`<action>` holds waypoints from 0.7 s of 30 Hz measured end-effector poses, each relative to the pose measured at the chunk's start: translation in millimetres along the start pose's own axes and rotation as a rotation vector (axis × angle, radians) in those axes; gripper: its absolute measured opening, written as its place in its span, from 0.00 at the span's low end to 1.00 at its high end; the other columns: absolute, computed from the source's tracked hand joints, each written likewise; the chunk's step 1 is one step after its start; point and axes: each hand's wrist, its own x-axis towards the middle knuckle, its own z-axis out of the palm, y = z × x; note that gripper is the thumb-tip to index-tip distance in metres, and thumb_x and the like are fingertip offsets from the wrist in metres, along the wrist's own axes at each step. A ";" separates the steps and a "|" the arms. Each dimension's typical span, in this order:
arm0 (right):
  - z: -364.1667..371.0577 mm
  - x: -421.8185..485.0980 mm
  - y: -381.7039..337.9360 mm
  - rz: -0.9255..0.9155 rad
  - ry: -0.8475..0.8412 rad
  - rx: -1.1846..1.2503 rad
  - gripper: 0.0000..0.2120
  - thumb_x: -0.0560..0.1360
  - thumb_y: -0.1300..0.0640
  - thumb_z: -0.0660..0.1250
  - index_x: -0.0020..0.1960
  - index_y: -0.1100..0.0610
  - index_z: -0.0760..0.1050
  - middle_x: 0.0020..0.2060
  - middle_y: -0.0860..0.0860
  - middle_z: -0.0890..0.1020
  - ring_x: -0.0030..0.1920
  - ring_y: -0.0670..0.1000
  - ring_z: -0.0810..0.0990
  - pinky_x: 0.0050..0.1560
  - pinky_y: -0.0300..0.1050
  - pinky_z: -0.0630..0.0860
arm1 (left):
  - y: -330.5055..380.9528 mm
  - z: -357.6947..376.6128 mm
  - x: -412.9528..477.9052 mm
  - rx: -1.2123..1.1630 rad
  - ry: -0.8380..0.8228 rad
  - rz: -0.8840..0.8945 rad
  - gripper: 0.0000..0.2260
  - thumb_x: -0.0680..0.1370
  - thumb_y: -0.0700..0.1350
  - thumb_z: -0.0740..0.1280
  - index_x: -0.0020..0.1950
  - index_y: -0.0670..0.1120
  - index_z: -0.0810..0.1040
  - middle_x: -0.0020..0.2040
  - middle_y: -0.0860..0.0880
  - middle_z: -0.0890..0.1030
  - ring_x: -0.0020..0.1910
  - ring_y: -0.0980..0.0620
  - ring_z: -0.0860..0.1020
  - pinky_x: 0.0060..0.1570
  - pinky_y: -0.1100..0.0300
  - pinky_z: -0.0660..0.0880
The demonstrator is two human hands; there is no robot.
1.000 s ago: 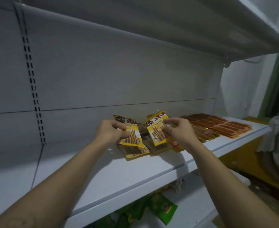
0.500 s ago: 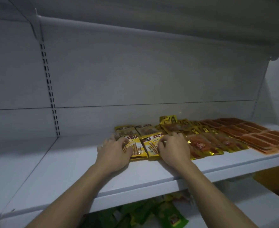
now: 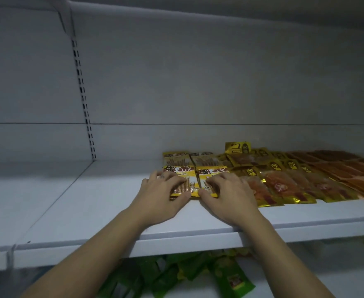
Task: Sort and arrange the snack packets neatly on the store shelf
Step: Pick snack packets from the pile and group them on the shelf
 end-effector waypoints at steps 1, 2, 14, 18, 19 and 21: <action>0.0 -0.3 -0.9 -0.006 0.000 -0.002 0.26 0.76 0.33 0.57 0.66 0.47 0.75 0.62 0.46 0.77 0.64 0.49 0.71 0.64 0.51 0.65 | 0.0 -0.7 -0.3 -0.001 -0.003 -0.003 0.29 0.76 0.69 0.51 0.73 0.60 0.68 0.72 0.56 0.69 0.70 0.49 0.62 0.66 0.47 0.65; 0.2 -0.7 -1.4 -0.010 -0.002 0.001 0.26 0.76 0.34 0.57 0.67 0.47 0.75 0.62 0.46 0.76 0.64 0.49 0.70 0.64 0.51 0.65 | 0.1 -0.8 -0.6 0.000 -0.007 -0.005 0.29 0.75 0.70 0.51 0.73 0.60 0.68 0.72 0.56 0.69 0.70 0.49 0.62 0.66 0.47 0.66; 7.0 -0.9 5.0 -0.021 0.010 0.038 0.23 0.77 0.38 0.59 0.66 0.49 0.75 0.64 0.47 0.77 0.66 0.51 0.70 0.73 0.53 0.55 | 2.3 3.7 1.3 0.045 -0.005 0.017 0.30 0.75 0.69 0.51 0.74 0.59 0.69 0.73 0.56 0.71 0.69 0.48 0.64 0.66 0.48 0.67; 1.6 -0.3 2.1 0.011 0.016 0.055 0.27 0.77 0.34 0.58 0.71 0.47 0.72 0.70 0.47 0.73 0.72 0.50 0.66 0.77 0.56 0.49 | 1.5 1.8 -0.3 0.070 -0.019 0.023 0.31 0.76 0.70 0.50 0.75 0.60 0.65 0.76 0.54 0.66 0.74 0.48 0.60 0.69 0.46 0.60; -1.4 0.2 -0.1 0.013 0.015 0.053 0.28 0.77 0.34 0.57 0.71 0.47 0.71 0.71 0.47 0.72 0.73 0.49 0.65 0.77 0.57 0.48 | 1.0 -0.8 -1.8 0.082 -0.020 0.031 0.31 0.76 0.70 0.50 0.75 0.60 0.64 0.77 0.54 0.65 0.74 0.48 0.59 0.69 0.46 0.59; -7.4 1.7 -8.6 0.008 -0.004 0.028 0.30 0.76 0.32 0.56 0.73 0.45 0.68 0.73 0.47 0.70 0.75 0.50 0.62 0.77 0.58 0.46 | -2.9 -8.9 -8.0 0.104 -0.011 0.050 0.31 0.75 0.70 0.51 0.75 0.59 0.64 0.76 0.53 0.65 0.74 0.49 0.60 0.69 0.45 0.60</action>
